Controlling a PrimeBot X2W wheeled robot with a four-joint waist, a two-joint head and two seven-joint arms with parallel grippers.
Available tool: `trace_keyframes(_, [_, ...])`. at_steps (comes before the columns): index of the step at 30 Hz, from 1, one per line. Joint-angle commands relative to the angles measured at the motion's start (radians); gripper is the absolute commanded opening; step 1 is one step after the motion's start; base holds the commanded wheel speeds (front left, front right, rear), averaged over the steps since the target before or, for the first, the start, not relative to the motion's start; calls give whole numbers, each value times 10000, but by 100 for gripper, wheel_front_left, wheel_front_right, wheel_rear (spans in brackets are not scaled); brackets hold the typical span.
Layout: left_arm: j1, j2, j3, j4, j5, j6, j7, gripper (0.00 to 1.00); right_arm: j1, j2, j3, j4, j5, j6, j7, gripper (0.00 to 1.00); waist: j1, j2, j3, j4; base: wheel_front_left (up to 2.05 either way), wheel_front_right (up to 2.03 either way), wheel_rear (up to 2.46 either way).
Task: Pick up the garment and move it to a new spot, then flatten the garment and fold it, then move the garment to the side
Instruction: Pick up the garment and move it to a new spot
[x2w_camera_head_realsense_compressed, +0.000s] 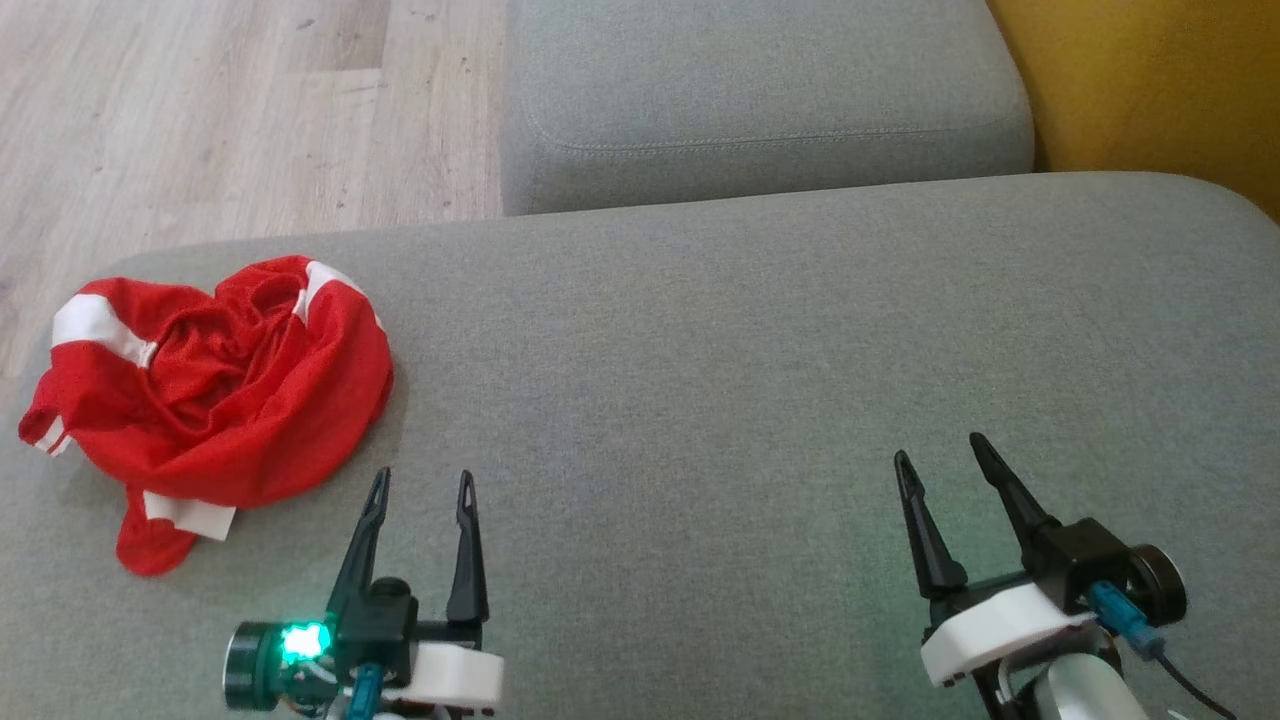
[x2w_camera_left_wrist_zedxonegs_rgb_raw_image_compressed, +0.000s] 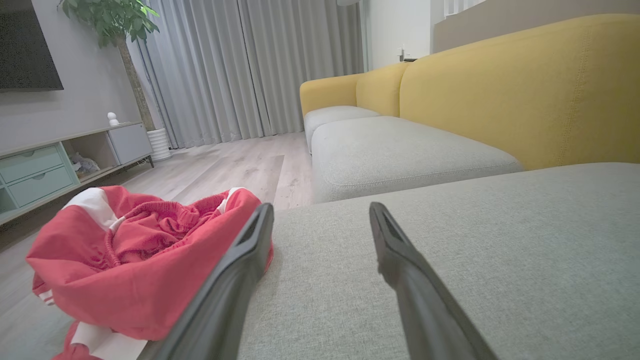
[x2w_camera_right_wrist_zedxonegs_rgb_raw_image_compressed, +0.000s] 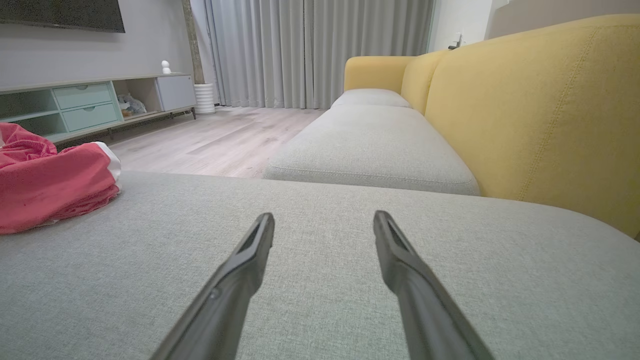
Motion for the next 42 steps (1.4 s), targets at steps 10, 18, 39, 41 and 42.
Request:
trace_keyframes(10, [-591,-105,517,-62,165,-84,-122,100,-436,-34,114,-224,9,-7,-120,100,0,-1,52,230,0,0,0])
trace_keyframes(18, [-674,-197,654,95,174,-77,-122,100,-327,-34,217,-285,16,-7,-120,100,0,-1,141,1682,0,0,0])
trace_keyframes(39, [-449,-215,1320,-380,304,124,-122,100,-375,-34,331,-344,-90,-7,-120,100,0,-1,649,4833,0,0,0])
trace_keyframes(41, [-560,-228,1429,-547,325,211,-122,100,-464,-34,305,-350,-247,-7,-120,100,0,-1,918,4763,0,0,0])
trace_keyframes(42, [-655,-225,1464,-648,383,255,-122,100,-511,-34,268,-356,-352,-7,-120,100,0,-1,1053,4722,0,0,0])
